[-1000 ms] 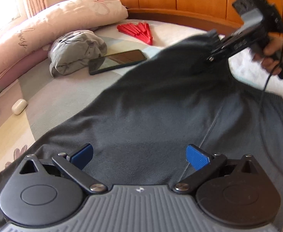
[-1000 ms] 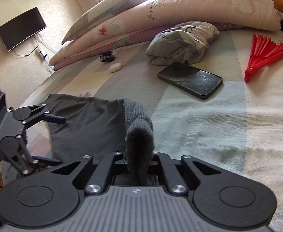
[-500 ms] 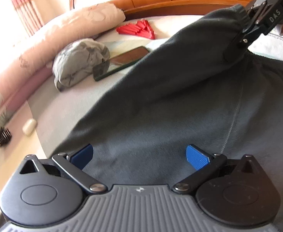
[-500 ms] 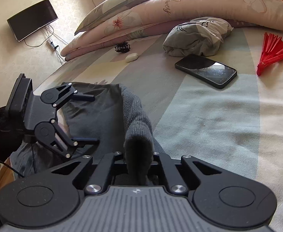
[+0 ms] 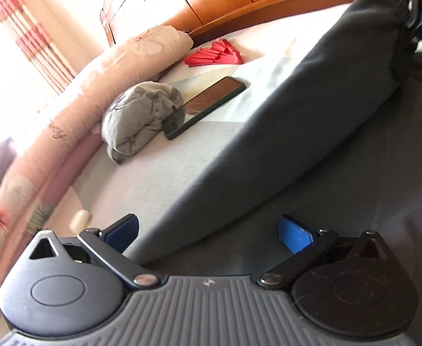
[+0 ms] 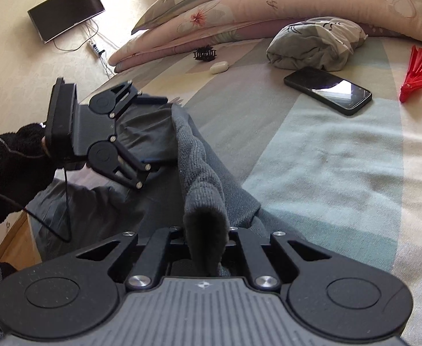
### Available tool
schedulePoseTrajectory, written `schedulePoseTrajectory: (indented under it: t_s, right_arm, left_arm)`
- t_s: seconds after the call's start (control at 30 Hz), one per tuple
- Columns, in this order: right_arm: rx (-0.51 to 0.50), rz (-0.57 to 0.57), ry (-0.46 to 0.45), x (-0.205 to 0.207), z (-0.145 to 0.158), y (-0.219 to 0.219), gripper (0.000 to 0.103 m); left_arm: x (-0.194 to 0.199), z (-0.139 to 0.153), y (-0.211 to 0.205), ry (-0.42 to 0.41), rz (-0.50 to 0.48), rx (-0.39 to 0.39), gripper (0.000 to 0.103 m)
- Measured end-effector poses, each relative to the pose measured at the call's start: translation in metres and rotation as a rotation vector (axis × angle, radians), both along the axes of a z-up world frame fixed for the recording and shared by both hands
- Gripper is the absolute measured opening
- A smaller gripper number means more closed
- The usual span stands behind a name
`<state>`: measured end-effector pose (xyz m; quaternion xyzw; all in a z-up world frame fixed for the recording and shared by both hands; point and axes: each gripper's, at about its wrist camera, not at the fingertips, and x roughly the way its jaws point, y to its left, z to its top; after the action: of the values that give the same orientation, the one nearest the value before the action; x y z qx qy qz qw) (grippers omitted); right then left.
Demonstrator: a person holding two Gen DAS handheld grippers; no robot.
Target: Fold clothes
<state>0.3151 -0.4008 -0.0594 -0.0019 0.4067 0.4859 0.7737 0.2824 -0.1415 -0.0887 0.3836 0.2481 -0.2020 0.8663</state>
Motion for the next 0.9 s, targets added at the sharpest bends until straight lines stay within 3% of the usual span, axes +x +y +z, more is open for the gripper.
schedulePoseTrajectory:
  t_s: [0.17, 0.3, 0.47, 0.7, 0.83, 0.9]
  right_arm:
    - [-0.041, 0.03, -0.026, -0.016, -0.001, 0.001, 0.009]
    - [-0.109, 0.065, -0.101, -0.037, 0.003, 0.009, 0.009]
    - [-0.172, 0.111, -0.189, -0.06, 0.011, 0.019, 0.009]
    - [-0.139, 0.102, -0.183, -0.06, 0.018, 0.015, 0.009]
    - [-0.128, 0.1, -0.173, -0.06, 0.017, 0.015, 0.01]
    - [-0.132, 0.102, -0.168, -0.061, 0.016, 0.016, 0.01]
  left_arm:
    - [0.006, -0.001, 0.008, -0.004, 0.013, 0.01, 0.103]
    - [0.009, -0.002, 0.012, -0.007, 0.006, 0.018, 0.103]
    - [0.002, -0.003, 0.01, -0.07, -0.047, 0.097, 0.102]
    - [-0.013, -0.013, 0.011, -0.241, -0.141, 0.321, 0.077]
    - [-0.007, -0.028, 0.016, -0.239, -0.169, 0.392, 0.065]
    - [-0.004, -0.033, 0.015, -0.22, -0.179, 0.379, 0.051]
